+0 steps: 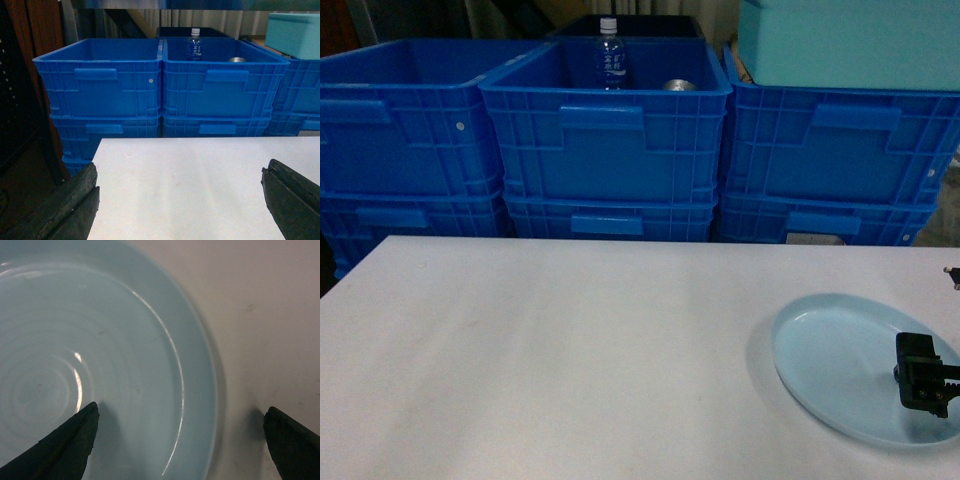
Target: Place blue tray on left shelf second layer neatly
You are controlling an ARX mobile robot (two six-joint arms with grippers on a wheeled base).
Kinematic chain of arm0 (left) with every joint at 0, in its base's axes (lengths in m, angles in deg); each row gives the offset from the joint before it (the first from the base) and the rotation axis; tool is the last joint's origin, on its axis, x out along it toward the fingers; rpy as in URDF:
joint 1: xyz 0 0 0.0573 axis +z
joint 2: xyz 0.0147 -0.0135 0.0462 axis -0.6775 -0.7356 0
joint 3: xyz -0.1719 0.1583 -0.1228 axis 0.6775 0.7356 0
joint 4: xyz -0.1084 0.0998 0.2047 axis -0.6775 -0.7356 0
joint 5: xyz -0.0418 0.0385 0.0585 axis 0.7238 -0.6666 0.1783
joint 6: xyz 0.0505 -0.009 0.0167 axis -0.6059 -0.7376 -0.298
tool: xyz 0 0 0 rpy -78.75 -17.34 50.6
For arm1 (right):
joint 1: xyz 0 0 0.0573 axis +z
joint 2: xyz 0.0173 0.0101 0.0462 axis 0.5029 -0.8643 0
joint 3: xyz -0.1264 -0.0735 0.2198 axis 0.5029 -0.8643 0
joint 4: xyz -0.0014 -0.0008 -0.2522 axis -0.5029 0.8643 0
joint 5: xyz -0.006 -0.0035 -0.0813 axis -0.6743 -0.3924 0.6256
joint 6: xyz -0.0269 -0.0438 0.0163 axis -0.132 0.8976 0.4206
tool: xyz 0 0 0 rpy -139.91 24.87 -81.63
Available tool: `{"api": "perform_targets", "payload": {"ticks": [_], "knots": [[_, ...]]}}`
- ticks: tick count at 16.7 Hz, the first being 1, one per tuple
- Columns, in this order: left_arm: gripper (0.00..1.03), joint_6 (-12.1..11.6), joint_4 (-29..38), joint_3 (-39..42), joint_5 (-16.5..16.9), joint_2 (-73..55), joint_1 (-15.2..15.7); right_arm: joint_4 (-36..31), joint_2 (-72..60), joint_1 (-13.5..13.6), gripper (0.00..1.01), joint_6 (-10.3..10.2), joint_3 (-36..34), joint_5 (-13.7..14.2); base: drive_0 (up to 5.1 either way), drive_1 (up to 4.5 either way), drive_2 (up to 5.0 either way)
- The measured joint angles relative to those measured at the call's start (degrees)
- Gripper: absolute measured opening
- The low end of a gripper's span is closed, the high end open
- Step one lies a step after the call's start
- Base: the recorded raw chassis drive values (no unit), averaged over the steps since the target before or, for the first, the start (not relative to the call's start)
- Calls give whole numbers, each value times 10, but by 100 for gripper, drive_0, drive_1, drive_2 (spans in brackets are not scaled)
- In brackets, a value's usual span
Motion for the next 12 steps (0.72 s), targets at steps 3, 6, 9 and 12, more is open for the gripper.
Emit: {"api": "perform_targets", "payload": {"ticks": [3,6,9,12], "knots": [[98,0,0,0,0,0,0,15,-5,-11,98,-16,11,3,0,0,0],[98,0,0,0,0,0,0,28,-7,-12,93,-24,17,11,0,0,0],[98,0,0,0,0,0,0,54,-9,-12,57,-43,26,15,0,0,0],[98,0,0,0,0,0,0,72,-5,-7,22,-55,28,17,0,0,0]]}}
